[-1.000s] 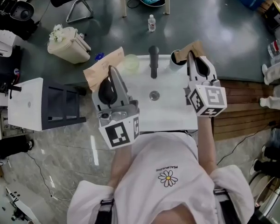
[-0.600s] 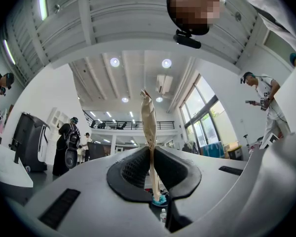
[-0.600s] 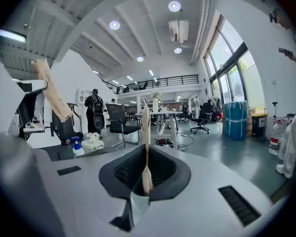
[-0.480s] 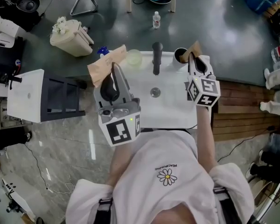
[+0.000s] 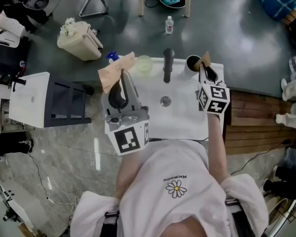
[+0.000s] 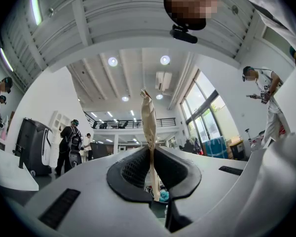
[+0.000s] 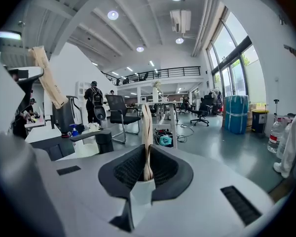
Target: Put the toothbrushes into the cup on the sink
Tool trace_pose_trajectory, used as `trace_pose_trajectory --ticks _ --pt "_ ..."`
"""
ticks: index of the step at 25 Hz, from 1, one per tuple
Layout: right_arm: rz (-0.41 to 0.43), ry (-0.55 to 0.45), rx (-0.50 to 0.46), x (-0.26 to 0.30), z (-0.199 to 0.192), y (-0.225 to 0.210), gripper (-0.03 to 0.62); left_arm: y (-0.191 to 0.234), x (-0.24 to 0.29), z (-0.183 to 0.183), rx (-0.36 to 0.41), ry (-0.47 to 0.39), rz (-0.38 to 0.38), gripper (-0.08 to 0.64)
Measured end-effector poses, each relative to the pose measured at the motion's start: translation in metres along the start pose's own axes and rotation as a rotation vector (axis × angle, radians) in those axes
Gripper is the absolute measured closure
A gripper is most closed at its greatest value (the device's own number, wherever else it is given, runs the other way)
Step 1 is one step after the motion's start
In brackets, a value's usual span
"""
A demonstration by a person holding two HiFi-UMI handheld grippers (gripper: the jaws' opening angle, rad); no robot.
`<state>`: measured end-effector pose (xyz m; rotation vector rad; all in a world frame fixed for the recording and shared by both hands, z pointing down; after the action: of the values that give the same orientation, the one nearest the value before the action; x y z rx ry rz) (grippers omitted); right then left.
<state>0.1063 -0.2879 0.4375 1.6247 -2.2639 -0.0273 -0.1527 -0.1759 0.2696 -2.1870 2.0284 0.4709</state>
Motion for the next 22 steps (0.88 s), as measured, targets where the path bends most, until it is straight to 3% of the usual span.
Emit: trace_pose_trajectory --ticks 12,15,22 --pt "-0.050 -0.039 -0.058 -0.001 0.008 -0.014 0.572 0.000 0.001 -0.003 0.003 0.007 0.012 0.522" --pt "-0.079 -0.059 -0.082 -0.006 0.017 -0.020 0.529 0.000 0.000 -0.002 0.001 0.008 0.007 0.522" --pt "-0.162 -0.205 -0.112 -0.030 0.055 -0.033 0.514 0.000 0.000 0.000 0.001 0.004 -0.001 0.522"
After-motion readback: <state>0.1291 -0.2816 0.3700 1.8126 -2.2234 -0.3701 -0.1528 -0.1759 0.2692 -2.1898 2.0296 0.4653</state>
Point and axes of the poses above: the fingertips, and each gripper's own axes: x forward along the fingers, y to its left, z out of its top, the point moved 1 cm from there along -x, backward along the fingers, and after that the axes turned 13 degrees about -x, right-handed, at the moved point
